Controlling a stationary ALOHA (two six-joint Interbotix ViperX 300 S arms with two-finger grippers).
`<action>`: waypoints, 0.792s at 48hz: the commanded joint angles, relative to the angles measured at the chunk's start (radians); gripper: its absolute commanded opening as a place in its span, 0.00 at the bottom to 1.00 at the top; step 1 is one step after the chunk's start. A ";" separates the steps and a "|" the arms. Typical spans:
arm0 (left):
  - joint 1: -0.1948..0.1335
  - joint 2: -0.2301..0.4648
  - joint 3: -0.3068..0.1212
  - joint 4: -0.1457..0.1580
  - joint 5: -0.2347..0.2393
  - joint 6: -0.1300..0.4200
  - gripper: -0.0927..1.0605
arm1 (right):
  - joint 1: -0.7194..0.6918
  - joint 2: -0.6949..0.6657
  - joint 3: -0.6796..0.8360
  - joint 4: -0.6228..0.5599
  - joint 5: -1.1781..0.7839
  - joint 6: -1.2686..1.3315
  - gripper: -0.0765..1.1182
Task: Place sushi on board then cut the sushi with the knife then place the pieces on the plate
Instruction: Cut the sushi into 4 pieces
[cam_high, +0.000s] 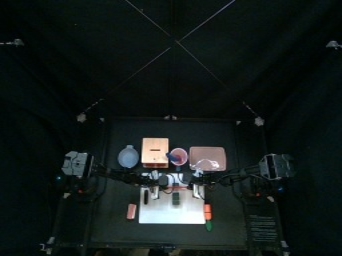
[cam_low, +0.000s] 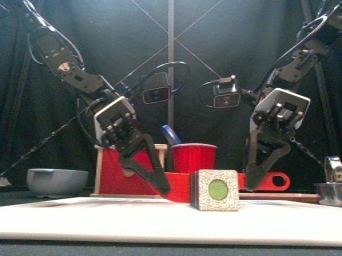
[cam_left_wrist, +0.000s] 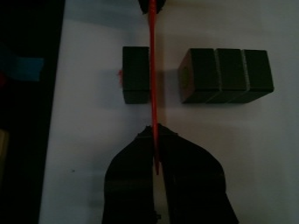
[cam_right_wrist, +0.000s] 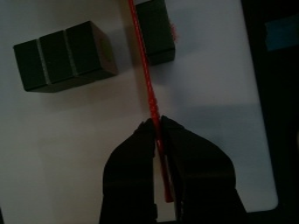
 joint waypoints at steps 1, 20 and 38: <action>0.008 -0.017 -0.003 0.017 0.003 0.000 0.37 | -0.021 -0.026 -0.005 -0.008 0.011 0.003 0.29; 0.002 -0.123 -0.011 0.025 0.044 -0.003 0.37 | -0.015 -0.138 -0.049 -0.006 0.121 0.003 0.29; -0.106 -0.153 -0.014 0.000 0.063 -0.008 0.37 | 0.089 -0.170 -0.040 0.051 0.110 0.005 0.29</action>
